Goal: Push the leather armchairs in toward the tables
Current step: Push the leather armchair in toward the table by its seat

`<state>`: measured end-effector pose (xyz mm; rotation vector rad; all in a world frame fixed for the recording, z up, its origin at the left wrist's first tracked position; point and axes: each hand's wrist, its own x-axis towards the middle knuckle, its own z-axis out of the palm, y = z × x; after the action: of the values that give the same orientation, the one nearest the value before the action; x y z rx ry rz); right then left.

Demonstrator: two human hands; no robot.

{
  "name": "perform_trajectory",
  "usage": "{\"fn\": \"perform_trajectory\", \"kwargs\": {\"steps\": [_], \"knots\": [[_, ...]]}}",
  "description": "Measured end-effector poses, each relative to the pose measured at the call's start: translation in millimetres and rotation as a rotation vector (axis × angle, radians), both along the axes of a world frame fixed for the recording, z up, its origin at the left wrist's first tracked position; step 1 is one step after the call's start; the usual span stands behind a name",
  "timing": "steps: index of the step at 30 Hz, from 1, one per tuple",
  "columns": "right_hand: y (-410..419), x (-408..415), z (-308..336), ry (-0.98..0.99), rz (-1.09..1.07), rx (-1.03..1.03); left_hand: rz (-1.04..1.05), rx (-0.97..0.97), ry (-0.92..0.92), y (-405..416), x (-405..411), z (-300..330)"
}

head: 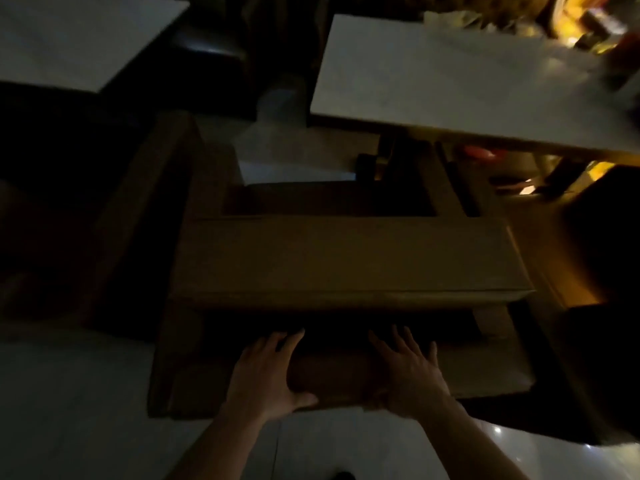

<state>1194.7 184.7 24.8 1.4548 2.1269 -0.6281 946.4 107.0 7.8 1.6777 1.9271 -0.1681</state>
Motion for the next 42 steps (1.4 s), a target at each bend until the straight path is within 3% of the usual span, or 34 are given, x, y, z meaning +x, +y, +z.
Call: {"fn": "perform_trajectory", "kwargs": {"steps": [17, 35, 42], "knots": [[-26.6, 11.1, -24.3, 0.124, 0.062, 0.228, -0.084, 0.262, 0.097, -25.6, 1.6, -34.2], [-15.4, 7.2, -32.3, 0.131, 0.057, 0.160, -0.060, 0.121, -0.018, -3.7, -9.9, -28.6], [-21.9, 6.7, -31.3, 0.143, 0.049, 0.252, -0.003, 0.070, -0.016, -6.2, -4.0, -18.3]]}}
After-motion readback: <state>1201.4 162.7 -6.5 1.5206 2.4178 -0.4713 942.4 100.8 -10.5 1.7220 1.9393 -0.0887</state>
